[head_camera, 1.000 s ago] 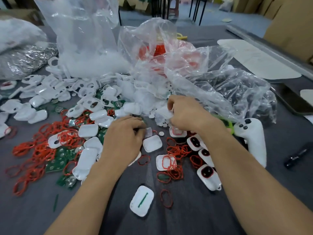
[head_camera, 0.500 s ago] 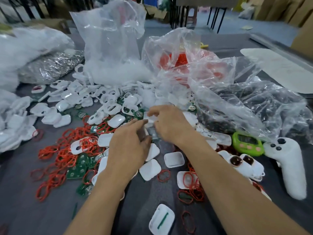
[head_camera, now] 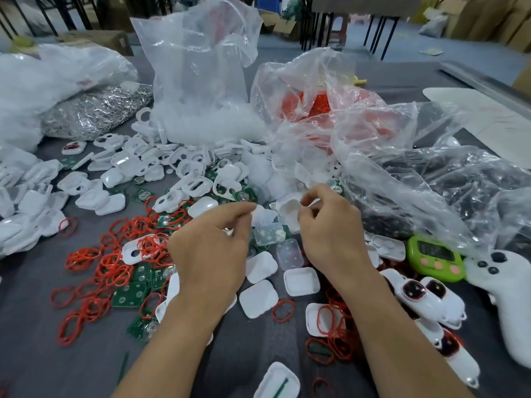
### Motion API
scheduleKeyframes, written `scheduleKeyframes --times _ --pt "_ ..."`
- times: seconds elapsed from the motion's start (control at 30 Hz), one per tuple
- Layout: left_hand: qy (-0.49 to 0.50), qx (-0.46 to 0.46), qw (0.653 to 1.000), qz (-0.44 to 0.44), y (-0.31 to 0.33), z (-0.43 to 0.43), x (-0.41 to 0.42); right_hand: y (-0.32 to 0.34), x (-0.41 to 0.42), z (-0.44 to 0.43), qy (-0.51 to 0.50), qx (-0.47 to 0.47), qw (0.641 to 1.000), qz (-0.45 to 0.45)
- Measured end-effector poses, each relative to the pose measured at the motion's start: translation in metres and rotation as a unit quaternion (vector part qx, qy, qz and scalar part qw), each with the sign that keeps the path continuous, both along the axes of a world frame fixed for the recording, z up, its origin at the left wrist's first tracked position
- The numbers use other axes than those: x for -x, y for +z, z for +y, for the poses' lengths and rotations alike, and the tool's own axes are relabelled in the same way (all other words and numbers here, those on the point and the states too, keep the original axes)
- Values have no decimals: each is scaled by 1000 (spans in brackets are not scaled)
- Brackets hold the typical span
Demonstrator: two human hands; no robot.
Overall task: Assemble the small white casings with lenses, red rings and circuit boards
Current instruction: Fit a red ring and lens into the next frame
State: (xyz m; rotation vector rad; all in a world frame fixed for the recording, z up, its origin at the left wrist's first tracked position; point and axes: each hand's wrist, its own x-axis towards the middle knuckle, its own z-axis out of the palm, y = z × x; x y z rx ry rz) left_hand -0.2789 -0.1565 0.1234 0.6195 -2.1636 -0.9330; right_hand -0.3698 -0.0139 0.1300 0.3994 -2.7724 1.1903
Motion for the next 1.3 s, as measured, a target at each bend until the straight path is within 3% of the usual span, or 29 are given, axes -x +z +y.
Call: scheduleKeyframes --times 0.1,0.23,0.37,0.5,0.67,0.73,0.83,0.93,1.0,1.1,1.2,1.3 --pt "-81 33 990 -114 -4 8 1 3 0 3 7 -1 1000 -3" --pt "-40 11 998 -39 0 1 0 8 -7 5 21 -65 997 40" --pt "52 -3 992 -119 1 -19 3 21 -3 -14 40 -50 997 31" --pt "29 -42 990 -135 -5 -22 6 33 16 -69 152 -65 986 -5" --pt "26 -24 991 -128 -4 -28 4 27 40 -116 208 -197 957 34" --pt "33 -16 992 -119 -3 -26 3 24 42 -114 181 -150 971 48" --pt "41 -18 996 -78 3 -21 2 27 37 -92 115 18 992 49" --pt "-71 -117 991 -9 10 -11 -1 36 17 -57 103 175 978 -48" --pt "-169 -245 954 32 12 2 -1 36 -1 -35 136 213 960 -125" --pt "-186 -364 910 65 12 22 0 28 -20 -7 137 191 960 -154" --pt "-141 -410 897 81 14 26 2 20 -18 17 35 129 989 -65" --pt "-120 -476 868 77 16 18 -1 17 -15 28 16 45 999 -21"
